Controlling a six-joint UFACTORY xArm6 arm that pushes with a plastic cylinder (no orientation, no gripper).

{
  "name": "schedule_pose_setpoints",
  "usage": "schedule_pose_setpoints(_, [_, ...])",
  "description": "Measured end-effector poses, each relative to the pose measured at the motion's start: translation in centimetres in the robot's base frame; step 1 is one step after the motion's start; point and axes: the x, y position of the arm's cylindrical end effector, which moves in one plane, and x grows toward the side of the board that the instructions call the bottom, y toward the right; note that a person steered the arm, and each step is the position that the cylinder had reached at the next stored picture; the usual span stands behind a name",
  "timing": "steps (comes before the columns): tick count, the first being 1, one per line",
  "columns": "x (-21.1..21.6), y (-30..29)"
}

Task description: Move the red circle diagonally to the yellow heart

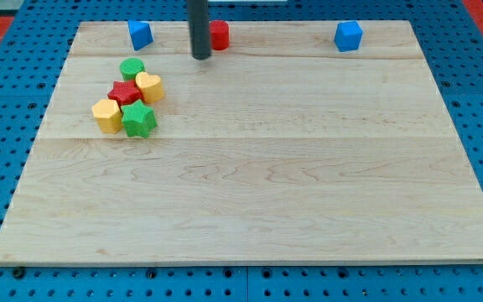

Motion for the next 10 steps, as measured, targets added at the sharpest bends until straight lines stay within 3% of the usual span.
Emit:
schedule_pose_setpoints(1, [-3.6, 0.0])
schedule_pose_setpoints(2, [-2.4, 5.6])
schedule_pose_setpoints(3, [-1.8, 6.5])
schedule_pose_setpoints(8, [-1.8, 4.5])
schedule_pose_setpoints(10, [-2.1, 0.9])
